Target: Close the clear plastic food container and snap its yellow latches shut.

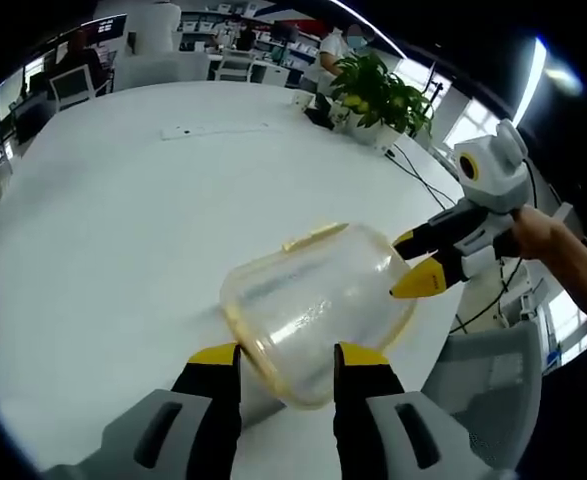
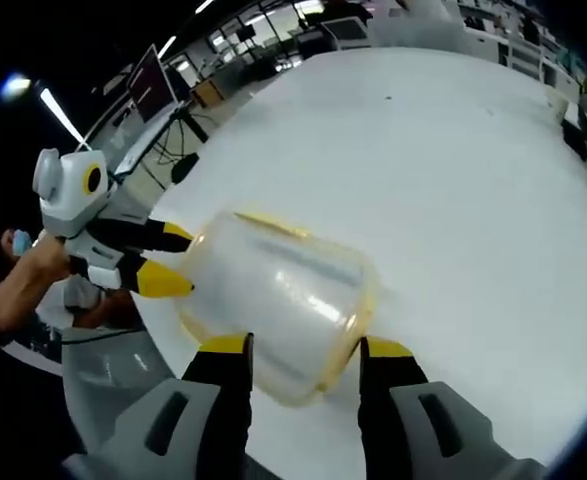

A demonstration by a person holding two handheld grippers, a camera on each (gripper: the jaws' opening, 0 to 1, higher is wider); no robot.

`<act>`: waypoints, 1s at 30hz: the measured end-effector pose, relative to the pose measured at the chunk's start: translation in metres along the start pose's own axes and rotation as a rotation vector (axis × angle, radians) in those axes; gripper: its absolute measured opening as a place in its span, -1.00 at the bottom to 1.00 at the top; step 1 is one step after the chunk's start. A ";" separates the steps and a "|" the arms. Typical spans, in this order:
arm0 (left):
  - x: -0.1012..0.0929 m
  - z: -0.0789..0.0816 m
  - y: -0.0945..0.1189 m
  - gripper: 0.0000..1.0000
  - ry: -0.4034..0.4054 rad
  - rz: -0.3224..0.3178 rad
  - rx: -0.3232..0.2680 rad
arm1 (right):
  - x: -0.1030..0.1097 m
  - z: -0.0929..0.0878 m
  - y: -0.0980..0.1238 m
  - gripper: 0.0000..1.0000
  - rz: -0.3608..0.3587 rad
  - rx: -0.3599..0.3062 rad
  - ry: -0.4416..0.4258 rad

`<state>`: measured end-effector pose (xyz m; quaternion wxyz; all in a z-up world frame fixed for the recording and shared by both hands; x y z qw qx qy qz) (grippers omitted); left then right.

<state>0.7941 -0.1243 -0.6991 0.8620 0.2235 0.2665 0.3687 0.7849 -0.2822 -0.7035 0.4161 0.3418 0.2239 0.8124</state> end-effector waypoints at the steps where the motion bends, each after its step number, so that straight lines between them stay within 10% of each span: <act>1: 0.001 -0.001 0.002 -0.42 -0.001 0.001 0.001 | 0.001 0.000 0.000 -0.24 0.000 0.001 0.001; 30: -0.001 -0.011 0.016 -0.40 -0.001 0.012 0.004 | 0.014 -0.012 0.005 -0.21 0.000 -0.014 0.000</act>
Point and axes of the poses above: the point that each gripper's makers call its tool centre point, and the gripper's own axes: y roughly backward along the fingers, x roughly to its left, z roughly out of its top, the point moved 3 cm from there along y, roughly backward along the fingers, and after that the axes turned 15 degrees about -x, right-handed, at the moved point
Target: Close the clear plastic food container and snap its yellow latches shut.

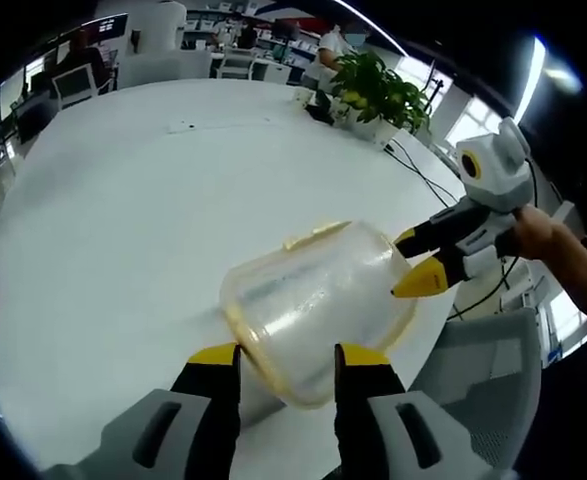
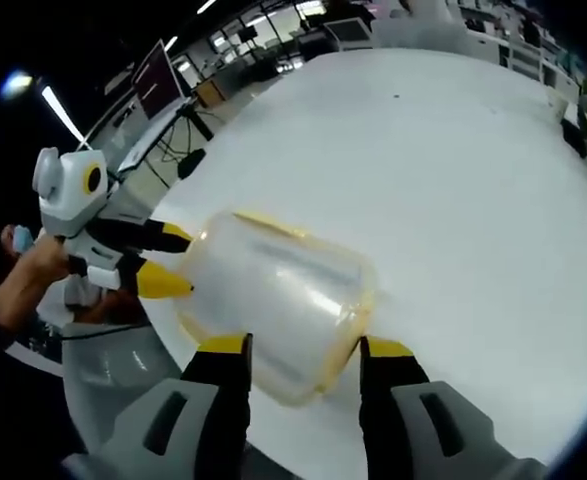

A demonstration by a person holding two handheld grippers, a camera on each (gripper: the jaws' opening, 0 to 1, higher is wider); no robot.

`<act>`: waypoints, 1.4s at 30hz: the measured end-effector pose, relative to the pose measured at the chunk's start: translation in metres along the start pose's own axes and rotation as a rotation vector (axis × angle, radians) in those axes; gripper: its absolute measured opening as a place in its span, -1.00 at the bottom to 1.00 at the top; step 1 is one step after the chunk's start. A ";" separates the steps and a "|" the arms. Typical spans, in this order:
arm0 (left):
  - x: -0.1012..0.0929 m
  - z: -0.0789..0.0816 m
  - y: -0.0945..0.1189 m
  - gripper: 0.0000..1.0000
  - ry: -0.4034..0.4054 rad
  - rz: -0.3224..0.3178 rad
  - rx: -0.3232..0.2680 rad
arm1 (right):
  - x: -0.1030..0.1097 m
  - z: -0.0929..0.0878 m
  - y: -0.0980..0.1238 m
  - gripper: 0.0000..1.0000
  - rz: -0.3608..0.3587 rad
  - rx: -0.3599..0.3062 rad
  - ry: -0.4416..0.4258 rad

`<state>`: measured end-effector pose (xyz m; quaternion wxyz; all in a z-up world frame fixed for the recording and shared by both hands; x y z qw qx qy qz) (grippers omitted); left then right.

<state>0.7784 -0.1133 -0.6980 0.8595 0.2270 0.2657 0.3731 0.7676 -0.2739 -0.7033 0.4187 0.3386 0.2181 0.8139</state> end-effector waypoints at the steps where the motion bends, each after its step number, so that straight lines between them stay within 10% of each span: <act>1: 0.000 0.000 0.000 -0.39 0.001 0.000 -0.001 | 0.000 0.000 0.000 -0.21 0.000 -0.001 -0.001; 42: -0.022 0.034 0.002 -0.35 -0.211 -0.112 -0.072 | 0.019 0.042 0.008 -0.37 0.153 -0.108 0.378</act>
Point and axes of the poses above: the point that each gripper's makers call its tool centre point, and the gripper's own axes: y roughly backward along the fingers, x roughly to its left, z roughly out of its top, the point moved 3 cm from there along y, roughly backward along the fingers, and after that the axes turned 15 degrees about -x, right-handed, at the moved point
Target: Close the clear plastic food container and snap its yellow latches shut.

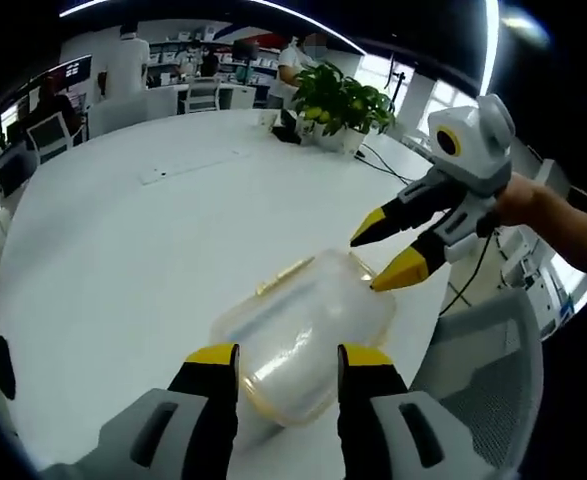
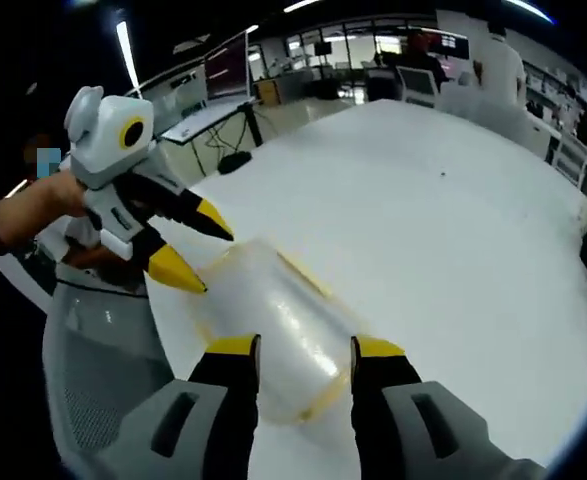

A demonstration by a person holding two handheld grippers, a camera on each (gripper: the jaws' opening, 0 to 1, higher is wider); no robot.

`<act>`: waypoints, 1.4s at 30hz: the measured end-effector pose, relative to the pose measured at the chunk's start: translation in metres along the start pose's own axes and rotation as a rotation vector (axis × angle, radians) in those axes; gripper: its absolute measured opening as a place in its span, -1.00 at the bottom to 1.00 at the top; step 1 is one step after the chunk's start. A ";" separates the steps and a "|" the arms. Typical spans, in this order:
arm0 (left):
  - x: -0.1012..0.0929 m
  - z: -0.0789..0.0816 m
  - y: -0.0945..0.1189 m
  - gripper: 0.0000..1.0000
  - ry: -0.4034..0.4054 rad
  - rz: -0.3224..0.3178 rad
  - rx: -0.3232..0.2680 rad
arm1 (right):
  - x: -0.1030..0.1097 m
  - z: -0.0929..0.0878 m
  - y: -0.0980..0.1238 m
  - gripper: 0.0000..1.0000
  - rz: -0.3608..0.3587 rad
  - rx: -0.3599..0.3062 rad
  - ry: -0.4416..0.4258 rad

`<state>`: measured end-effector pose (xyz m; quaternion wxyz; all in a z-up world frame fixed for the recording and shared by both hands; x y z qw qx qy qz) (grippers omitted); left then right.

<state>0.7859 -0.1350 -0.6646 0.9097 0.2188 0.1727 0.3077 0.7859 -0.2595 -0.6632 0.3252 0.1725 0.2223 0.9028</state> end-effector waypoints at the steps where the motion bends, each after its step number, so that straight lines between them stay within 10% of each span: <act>1: -0.001 0.000 -0.001 -0.35 -0.007 -0.005 0.002 | 0.001 0.000 -0.001 -0.37 0.010 0.002 0.007; 23: -0.021 0.000 -0.023 -0.52 -0.169 -0.169 0.059 | 0.009 0.009 -0.029 -0.62 0.170 0.013 0.127; 42: -0.046 -0.006 -0.028 -0.44 -0.331 -0.276 0.093 | 0.007 0.011 -0.047 -0.33 0.349 0.113 0.267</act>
Point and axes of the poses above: the point that each gripper's makers call its tool centre point, and the gripper's own axes: y roughly backward along the fingers, x roughly to its left, z roughly out of its top, the point moved 3 cm from there along y, roughly backward along the fingers, and after that the axes turned 15 degrees about -x, right-handed, at the moved point
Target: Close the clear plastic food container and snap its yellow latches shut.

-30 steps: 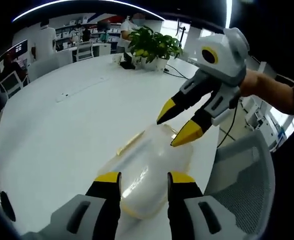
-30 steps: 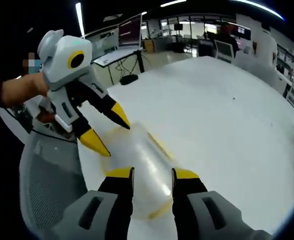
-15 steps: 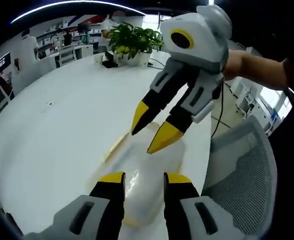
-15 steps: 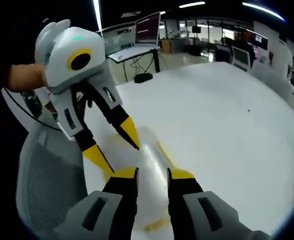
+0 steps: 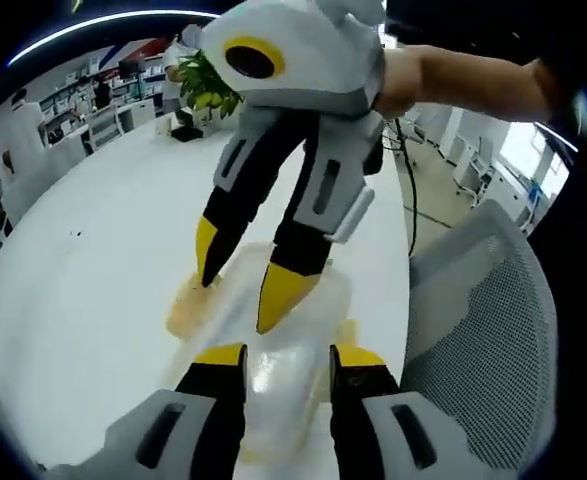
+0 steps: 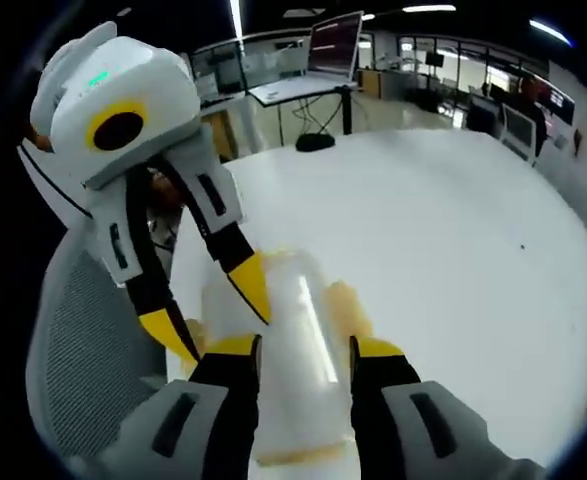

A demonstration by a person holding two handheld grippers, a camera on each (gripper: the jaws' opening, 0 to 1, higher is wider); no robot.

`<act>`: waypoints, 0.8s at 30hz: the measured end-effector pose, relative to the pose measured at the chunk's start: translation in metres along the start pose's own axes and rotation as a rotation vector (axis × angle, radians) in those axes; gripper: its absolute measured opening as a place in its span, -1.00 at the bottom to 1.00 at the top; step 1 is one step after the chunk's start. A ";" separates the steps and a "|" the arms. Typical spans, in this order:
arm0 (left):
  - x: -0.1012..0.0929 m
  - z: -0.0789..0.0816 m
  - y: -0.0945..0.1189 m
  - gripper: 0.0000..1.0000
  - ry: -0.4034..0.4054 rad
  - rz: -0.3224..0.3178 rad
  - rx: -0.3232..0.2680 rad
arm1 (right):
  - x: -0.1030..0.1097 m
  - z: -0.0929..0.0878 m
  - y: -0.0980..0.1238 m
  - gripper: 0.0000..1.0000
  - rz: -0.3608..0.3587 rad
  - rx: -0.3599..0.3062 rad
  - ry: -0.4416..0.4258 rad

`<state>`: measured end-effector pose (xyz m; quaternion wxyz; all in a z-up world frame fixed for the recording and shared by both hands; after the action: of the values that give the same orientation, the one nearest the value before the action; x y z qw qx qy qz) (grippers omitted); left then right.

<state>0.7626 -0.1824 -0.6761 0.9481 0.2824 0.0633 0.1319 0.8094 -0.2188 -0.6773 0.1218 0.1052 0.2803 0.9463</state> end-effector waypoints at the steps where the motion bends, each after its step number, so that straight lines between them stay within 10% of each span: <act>1: -0.002 -0.001 0.000 -0.43 -0.013 -0.004 0.004 | 0.000 0.000 0.000 -0.31 0.008 0.006 -0.001; 24: -0.017 -0.013 -0.007 -0.35 -0.216 -0.016 0.020 | -0.013 0.000 -0.015 -0.26 0.202 0.164 0.003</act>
<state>0.7454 -0.1865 -0.6899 0.9475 0.3041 -0.0359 0.0925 0.8246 -0.2100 -0.6874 0.0165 0.1411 0.3451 0.9278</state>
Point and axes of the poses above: the point that each gripper's makers call its tool centre point, and the gripper's own axes: y roughly backward along the fingers, x roughly to its left, z roughly out of its top, the point moved 3 cm from there along y, roughly backward along the fingers, and after that the axes turned 15 degrees about -x, right-handed, at the moved point
